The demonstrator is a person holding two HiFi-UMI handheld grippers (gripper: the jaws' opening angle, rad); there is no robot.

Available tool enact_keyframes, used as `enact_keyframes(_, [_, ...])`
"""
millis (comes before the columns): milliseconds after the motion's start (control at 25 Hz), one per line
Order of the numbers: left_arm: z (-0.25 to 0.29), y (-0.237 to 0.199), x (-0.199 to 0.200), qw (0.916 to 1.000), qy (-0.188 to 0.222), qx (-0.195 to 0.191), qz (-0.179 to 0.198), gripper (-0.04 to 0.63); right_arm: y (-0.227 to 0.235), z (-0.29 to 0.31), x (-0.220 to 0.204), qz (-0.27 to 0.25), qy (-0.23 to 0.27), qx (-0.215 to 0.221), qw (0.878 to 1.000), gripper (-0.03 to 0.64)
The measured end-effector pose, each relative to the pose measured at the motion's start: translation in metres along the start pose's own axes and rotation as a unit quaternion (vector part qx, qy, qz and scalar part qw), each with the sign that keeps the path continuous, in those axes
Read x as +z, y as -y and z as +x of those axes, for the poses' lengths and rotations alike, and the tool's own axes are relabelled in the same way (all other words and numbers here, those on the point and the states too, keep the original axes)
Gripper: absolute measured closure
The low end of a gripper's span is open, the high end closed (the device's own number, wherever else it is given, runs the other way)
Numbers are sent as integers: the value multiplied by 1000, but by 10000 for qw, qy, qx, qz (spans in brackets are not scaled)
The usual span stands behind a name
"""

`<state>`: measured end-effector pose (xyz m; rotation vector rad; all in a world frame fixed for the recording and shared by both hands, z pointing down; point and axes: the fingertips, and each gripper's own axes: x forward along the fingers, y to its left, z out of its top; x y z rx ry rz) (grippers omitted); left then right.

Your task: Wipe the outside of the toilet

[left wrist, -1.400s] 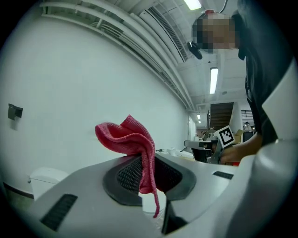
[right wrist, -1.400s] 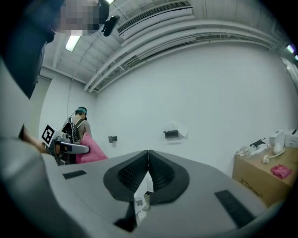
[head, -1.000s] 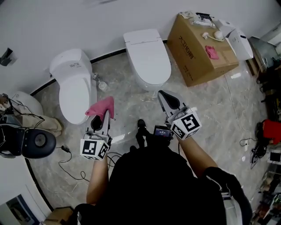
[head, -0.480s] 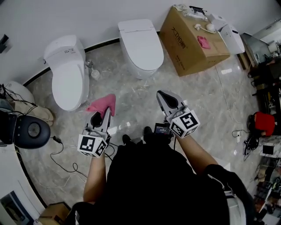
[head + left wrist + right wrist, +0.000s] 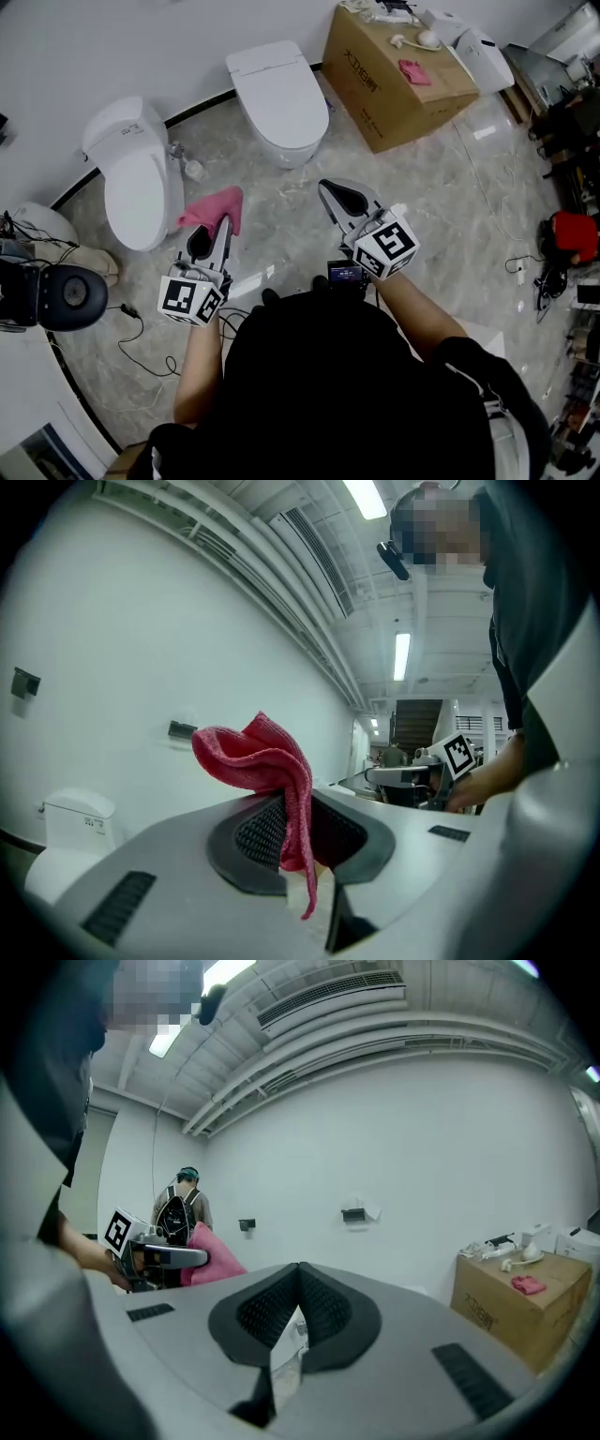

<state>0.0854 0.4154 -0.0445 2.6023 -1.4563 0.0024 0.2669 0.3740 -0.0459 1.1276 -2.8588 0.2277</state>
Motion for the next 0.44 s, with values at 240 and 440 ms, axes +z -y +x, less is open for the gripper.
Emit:
enact_keyframes(240, [32,44,7,9995,-77,-308,40,525,32,-33,-2,269,121,-142,9995,584])
enact_keyframes(440, [52,73,-8,9986,-144,-516,-32,525,50,-55,-15,412,217,-185,9987,584])
